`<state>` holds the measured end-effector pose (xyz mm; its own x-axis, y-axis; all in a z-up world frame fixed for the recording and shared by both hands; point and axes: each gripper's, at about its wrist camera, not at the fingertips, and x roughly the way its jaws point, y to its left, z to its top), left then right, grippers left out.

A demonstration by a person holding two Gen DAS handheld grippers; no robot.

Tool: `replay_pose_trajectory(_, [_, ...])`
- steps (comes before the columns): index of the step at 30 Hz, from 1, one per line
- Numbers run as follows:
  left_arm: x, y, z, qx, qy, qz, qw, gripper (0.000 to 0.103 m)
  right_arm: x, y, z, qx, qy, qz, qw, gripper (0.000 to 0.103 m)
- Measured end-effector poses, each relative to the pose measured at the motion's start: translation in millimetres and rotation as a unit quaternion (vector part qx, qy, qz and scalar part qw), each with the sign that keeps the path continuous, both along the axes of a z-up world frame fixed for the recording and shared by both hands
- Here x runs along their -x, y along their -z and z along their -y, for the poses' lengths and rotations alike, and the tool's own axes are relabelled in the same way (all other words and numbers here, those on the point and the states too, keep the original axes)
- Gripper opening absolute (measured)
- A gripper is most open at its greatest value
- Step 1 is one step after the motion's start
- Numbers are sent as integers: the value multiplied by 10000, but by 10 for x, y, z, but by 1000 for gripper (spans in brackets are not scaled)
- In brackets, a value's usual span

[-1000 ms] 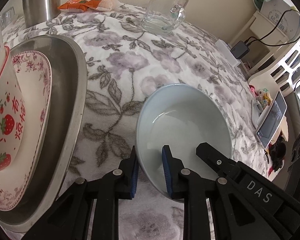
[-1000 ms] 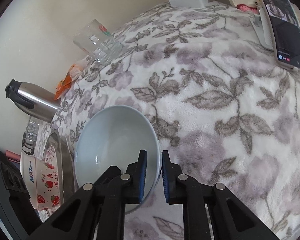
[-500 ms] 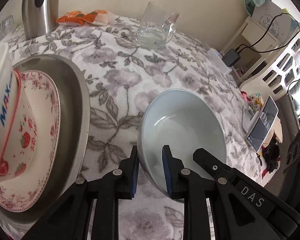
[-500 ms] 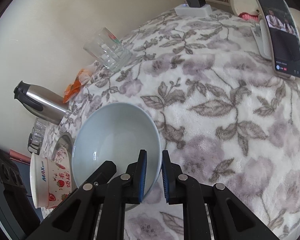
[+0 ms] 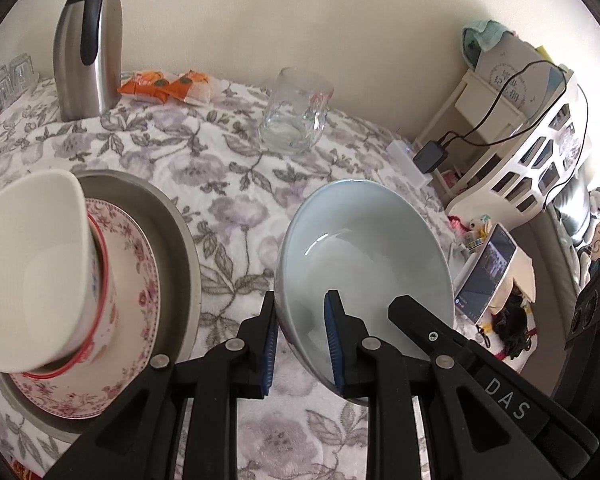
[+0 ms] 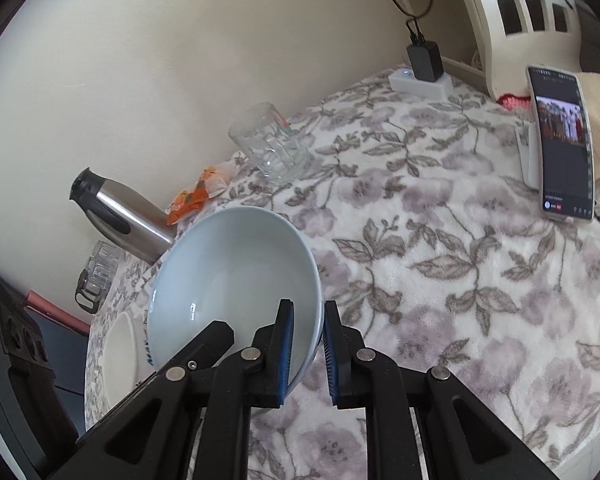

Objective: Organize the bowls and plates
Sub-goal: 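Lift the round bowl and carry it over the steel basin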

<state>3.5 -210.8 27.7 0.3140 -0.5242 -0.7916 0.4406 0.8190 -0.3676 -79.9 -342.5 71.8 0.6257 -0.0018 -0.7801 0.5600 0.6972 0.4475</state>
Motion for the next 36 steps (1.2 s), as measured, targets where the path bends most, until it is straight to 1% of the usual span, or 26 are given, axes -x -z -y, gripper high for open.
replay_pose_trajectory(6, [-21, -199, -184, 204, -47, 72, 9998, 24, -46, -222, -169, 183, -106, 147, 9997, 16])
replay_pose_trajectory(12, [-72, -346, -413, 329, -185, 155, 9992, 24, -169, -336, -358, 263, -258, 225, 9991, 16])
replay_pose_trajectory(20, [-219, -457, -815, 462, -451, 181, 9977, 24, -369, -441, -690, 294, -510, 322, 9977, 16])
replay_pose_trajectory(23, [-263, -490, -965, 500, -562, 194, 9970, 24, -453, -463, -817, 306, -630, 342, 9970, 16])
replay_pose_trajectory(24, [-272, -497, -1009, 423, -612, 213, 9970, 24, -474, -470, -853, 311, -661, 343, 9967, 16])
replay_pose_trajectory(36, [-399, -593, -1520, 599, -943, 225, 9935, 24, -702, -528, -1314, 377, -992, 368, 9937, 16])
